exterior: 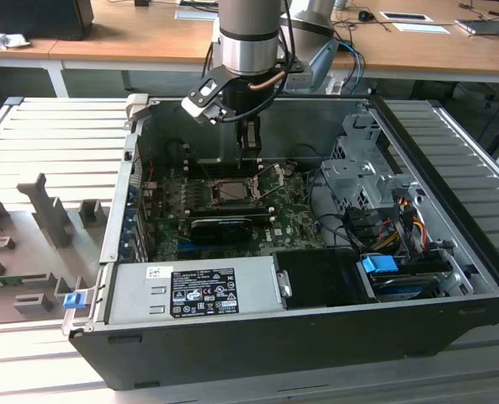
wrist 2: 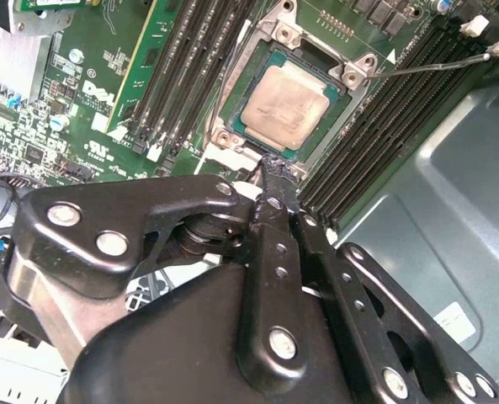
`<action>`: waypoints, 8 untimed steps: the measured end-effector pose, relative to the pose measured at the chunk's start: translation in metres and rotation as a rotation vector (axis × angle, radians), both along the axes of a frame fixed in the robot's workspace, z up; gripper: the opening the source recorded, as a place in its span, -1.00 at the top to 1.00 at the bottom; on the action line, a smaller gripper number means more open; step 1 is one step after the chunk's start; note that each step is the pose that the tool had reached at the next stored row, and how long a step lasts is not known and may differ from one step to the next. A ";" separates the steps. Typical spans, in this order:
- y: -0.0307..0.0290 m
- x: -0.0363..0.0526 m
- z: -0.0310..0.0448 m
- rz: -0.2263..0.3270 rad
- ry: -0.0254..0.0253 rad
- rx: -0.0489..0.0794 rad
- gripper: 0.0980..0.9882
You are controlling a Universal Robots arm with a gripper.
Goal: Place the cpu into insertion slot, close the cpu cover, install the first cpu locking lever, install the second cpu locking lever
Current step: 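Close the cpu cover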
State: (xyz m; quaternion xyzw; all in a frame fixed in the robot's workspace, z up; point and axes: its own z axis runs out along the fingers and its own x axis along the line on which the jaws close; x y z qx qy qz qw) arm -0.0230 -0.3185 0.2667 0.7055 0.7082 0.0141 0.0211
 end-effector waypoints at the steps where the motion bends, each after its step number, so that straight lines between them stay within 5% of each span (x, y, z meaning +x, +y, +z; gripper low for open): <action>1: 0.0000 0.0002 0.0000 0.000 0.0000 0.000 0.98; 8: 0.0005 0.0050 0.0011 0.000 0.0026 -0.001 0.98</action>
